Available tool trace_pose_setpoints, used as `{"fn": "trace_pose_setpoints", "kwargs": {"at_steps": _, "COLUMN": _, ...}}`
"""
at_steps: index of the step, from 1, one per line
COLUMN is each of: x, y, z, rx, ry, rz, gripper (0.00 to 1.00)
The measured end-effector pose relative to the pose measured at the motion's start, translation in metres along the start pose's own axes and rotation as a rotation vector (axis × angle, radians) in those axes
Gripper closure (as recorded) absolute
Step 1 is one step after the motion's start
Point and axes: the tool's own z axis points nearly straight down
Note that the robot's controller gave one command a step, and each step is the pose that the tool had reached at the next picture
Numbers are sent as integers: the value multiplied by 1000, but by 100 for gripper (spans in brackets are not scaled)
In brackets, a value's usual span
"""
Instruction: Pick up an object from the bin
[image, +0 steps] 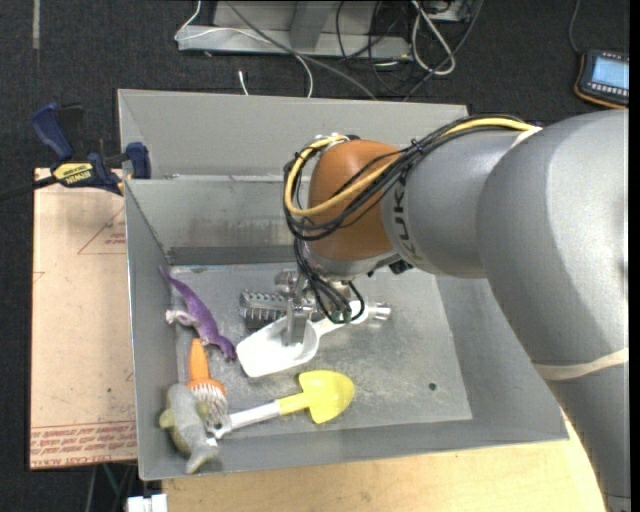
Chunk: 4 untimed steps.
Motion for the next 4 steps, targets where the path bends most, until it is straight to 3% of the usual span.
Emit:
{"fn": "trace_pose_setpoints", "kwargs": {"at_steps": 3, "x": 1, "y": 0, "z": -9, "rx": 0, "ry": 5, "rz": 2, "gripper": 100}}
{"fn": "trace_pose_setpoints", "kwargs": {"at_steps": 4, "x": -1, "y": 0, "z": -20, "rx": -2, "ry": -1, "rz": 2, "gripper": 100}}
